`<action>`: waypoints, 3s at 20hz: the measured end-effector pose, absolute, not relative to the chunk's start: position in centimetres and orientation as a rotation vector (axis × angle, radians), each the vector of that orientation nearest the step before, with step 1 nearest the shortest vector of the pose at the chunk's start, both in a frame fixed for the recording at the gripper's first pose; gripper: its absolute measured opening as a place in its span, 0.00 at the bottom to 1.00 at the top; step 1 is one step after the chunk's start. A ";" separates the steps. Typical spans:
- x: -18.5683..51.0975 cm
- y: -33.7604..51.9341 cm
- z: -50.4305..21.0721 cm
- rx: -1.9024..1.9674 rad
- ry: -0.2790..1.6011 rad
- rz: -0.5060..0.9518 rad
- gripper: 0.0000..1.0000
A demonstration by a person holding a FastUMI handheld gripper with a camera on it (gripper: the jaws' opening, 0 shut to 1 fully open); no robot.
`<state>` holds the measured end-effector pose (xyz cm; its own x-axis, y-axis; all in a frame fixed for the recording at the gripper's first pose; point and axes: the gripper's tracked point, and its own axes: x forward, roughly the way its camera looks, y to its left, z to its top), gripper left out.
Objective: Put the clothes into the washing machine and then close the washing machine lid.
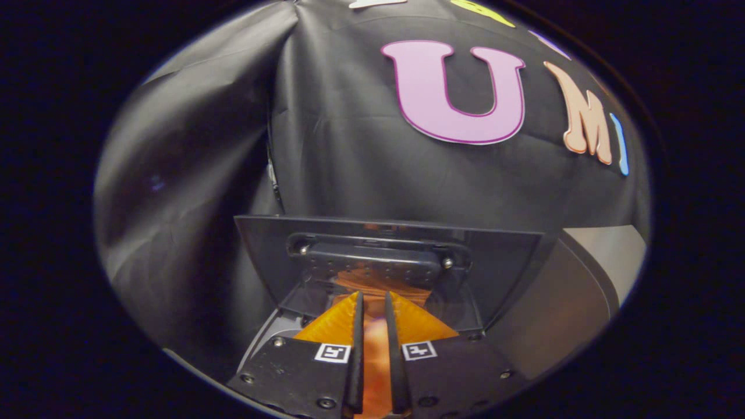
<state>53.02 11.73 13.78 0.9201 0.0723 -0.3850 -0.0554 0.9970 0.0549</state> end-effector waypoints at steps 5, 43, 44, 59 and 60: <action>53.0 11.5 15.7 0.002 0.305 0.046 0.81; 62.4 11.5 18.8 0.100 0.334 0.000 1.00; 62.5 11.5 18.7 0.093 0.327 -0.002 1.00; 62.3 11.7 18.9 0.079 0.338 0.015 0.96; 62.4 11.8 19.0 0.083 0.334 0.022 0.96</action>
